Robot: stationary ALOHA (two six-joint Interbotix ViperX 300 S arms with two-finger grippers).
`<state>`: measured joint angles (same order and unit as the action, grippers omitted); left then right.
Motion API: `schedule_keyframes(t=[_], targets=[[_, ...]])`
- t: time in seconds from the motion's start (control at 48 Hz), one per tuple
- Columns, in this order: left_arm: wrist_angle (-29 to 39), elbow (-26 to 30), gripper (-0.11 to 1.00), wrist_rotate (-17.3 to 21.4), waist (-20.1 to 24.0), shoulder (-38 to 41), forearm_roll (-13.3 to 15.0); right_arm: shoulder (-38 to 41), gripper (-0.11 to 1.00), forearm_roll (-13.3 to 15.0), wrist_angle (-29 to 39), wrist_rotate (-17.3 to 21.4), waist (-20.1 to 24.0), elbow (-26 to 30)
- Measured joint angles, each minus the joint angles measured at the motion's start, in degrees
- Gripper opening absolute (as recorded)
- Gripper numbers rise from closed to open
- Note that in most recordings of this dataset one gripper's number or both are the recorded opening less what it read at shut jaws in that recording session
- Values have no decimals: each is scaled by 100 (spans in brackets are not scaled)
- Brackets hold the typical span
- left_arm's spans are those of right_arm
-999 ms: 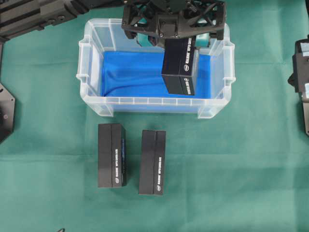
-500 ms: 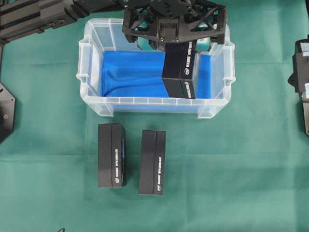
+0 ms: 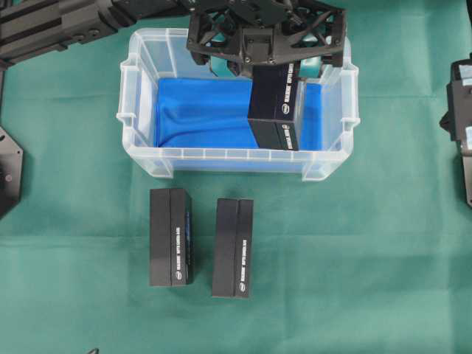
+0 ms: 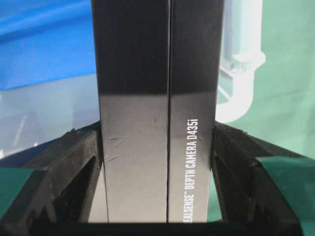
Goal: Take the box out of the case with the left arm.
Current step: 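Carry the box out over the case front wall toward the table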
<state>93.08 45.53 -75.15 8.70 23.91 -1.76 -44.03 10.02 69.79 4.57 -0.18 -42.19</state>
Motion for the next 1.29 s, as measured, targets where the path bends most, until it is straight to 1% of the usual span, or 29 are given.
schedule_keyframes(t=[0.5,0.645,0.812,0.978,1.103,1.291], targets=[[0,9,61,0,0,0,-44,0,3,0,0,-9,0,0],[-9,9,61,-79,-53,0,-44,0,3,9,9,-18,0,-9],[-18,0,61,-316,-202,0,-44,-9,3,9,9,-53,0,-9],[-18,0,61,-668,-492,0,-70,0,3,114,9,-132,0,0],[-18,0,61,-958,-809,0,-79,0,3,132,0,-185,0,0],[-26,-79,61,-1424,-1441,0,-88,0,3,141,9,-202,0,0]])
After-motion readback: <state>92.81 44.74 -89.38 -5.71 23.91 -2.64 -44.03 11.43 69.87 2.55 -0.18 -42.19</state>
